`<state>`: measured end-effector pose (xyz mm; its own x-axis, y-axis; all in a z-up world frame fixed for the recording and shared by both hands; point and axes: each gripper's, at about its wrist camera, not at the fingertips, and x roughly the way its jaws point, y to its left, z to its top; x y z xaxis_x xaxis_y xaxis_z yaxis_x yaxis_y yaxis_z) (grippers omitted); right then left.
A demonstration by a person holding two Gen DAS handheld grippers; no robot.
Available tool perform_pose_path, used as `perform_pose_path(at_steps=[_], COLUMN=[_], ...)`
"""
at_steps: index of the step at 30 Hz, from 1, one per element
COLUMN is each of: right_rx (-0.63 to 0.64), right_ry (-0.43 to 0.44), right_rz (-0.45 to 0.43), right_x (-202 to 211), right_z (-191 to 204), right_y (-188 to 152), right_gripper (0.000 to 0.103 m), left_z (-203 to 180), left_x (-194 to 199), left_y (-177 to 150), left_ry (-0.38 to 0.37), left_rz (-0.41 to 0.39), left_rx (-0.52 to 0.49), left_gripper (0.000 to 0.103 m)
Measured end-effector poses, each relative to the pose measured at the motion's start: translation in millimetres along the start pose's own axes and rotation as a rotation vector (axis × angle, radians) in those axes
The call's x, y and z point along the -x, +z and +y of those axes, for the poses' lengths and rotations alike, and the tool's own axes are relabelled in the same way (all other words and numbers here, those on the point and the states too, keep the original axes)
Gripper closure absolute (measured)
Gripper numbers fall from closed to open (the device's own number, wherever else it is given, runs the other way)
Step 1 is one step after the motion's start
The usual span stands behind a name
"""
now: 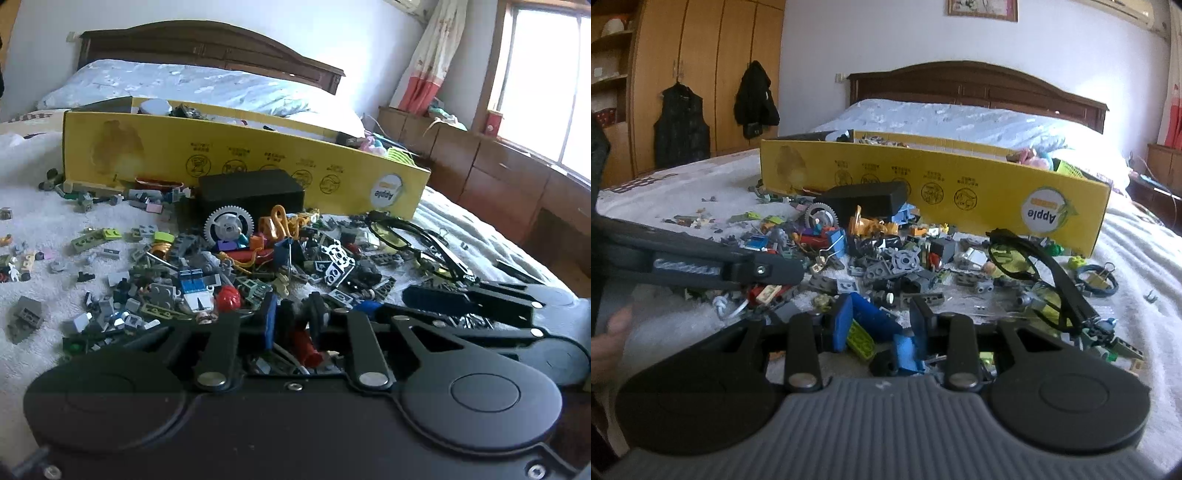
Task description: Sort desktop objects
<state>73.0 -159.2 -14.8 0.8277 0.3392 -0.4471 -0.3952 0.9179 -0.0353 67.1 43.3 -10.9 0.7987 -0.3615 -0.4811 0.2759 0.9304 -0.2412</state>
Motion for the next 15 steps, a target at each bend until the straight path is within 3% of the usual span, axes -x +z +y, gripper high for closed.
perform_pose_path(at_steps=[4, 8, 11, 12, 15], right_rx=[-0.005, 0.001, 0.019, 0.025, 0.032], right_ry=[0.007, 0.023, 0.045, 0.046, 0.052], right_rz=[0.015, 0.026, 0.035, 0.041, 0.053], right_x=[-5.4, -8.2, -9.0, -10.2, -13.1], right_z=[-1.7, -1.6, -0.1, 0.7, 1.4], right_y=[0.4, 0.7, 0.6, 1.5, 3.5], right_gripper=[0.059, 0.058, 0.059, 0.070, 0.090], left_z=[1.2, 5.4, 6.3, 6.0, 1.4], left_x=[3.0, 5.8, 6.7, 7.2, 10.2], left_y=[-1.4, -5.3, -5.5, -4.5, -1.7], left_ry=[-0.011, -0.020, -0.023, -0.028, -0.032], left_rz=[0.000, 0.012, 0.007, 0.002, -0.011], left_rx=[0.006, 0.021, 0.028, 0.029, 0.009], left_gripper=[0.087, 0.081, 0.090, 0.090, 0.090])
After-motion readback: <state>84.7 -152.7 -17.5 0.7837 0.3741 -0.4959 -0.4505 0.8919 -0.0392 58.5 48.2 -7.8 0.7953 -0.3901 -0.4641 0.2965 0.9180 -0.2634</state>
